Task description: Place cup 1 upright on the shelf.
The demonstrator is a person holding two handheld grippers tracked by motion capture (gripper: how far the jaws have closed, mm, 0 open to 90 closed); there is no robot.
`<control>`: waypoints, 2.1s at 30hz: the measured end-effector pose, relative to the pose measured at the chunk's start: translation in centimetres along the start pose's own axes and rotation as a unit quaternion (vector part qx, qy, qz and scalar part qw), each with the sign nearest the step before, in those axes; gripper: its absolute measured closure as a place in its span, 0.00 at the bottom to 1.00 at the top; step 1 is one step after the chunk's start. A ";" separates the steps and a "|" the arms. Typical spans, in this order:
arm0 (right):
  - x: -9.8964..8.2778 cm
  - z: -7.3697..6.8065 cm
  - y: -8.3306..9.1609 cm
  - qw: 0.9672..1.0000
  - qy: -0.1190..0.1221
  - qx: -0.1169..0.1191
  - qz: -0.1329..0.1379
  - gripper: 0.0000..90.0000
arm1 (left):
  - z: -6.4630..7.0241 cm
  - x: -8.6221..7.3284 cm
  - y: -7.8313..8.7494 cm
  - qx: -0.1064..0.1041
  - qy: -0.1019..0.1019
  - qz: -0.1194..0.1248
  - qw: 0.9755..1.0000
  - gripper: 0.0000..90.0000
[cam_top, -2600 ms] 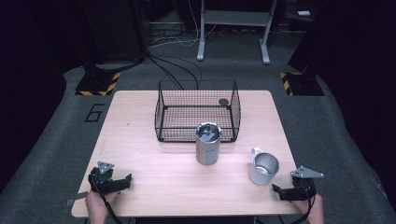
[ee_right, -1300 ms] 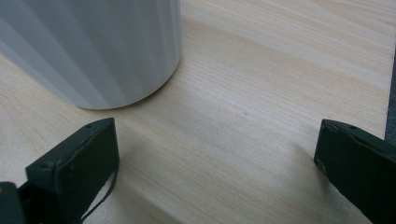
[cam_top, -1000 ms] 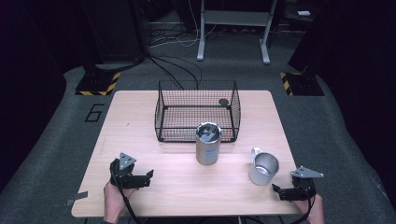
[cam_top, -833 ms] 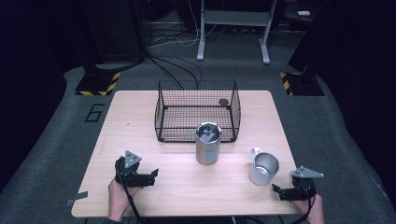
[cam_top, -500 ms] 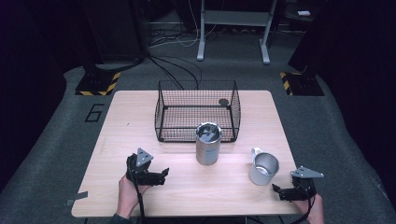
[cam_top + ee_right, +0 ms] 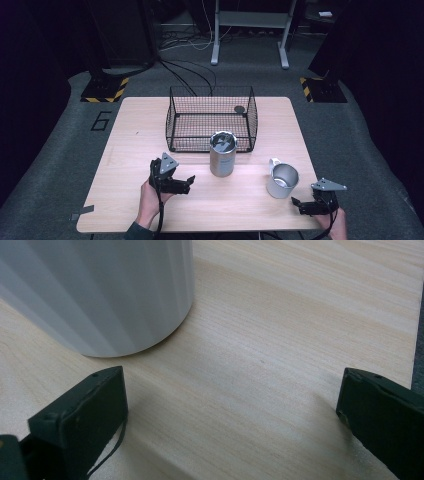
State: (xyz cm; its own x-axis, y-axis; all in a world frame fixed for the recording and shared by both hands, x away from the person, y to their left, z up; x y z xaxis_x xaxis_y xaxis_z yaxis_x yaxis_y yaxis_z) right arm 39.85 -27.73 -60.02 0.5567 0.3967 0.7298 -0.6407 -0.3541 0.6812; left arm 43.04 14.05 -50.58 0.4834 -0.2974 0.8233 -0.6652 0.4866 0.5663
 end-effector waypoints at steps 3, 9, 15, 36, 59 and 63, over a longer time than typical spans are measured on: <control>0.0 0.0 0.0 1.000 0.000 0.000 0.000 0.00 | 0.8 0.8 -0.2 -0.014 -0.009 0.007 1.000 0.00; 0.0 0.0 0.0 1.000 0.000 0.000 0.000 0.00 | 2.1 2.1 -0.9 -0.030 -0.029 0.014 0.999 0.00; 0.0 0.0 0.0 1.000 0.000 0.000 0.000 0.00 | 2.9 3.7 -1.6 -0.042 -0.030 0.029 0.998 0.00; 0.0 0.0 0.0 1.000 0.002 0.001 0.001 0.00 | 4.8 8.2 -4.0 -0.084 -0.033 0.070 0.994 0.00; 0.0 0.1 0.0 1.000 0.002 -0.001 0.001 0.00 | 5.8 10.0 -6.8 -0.097 -0.029 0.084 0.991 0.00; 0.0 0.1 0.0 1.000 0.003 -0.001 0.001 0.00 | 5.8 10.1 -7.3 -0.089 -0.031 0.089 0.992 0.00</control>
State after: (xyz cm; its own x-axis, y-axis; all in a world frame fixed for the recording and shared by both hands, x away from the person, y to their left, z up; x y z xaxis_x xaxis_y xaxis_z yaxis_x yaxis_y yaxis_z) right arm 39.93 -27.81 -60.01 0.5525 0.4006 0.7309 -0.6429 -0.3532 0.6796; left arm 49.45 2.69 -46.17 0.3286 -0.2410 0.9132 -0.6224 0.6720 0.4013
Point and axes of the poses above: each handheld gripper's, and its own axes: y roughly backward along the jaws, x roughly out of its top, z roughly to its right, the point moved 10 cm from there along -y, roughly forward along the jaws, and after that the axes turned 5 degrees about y, right-handed, at the moved point
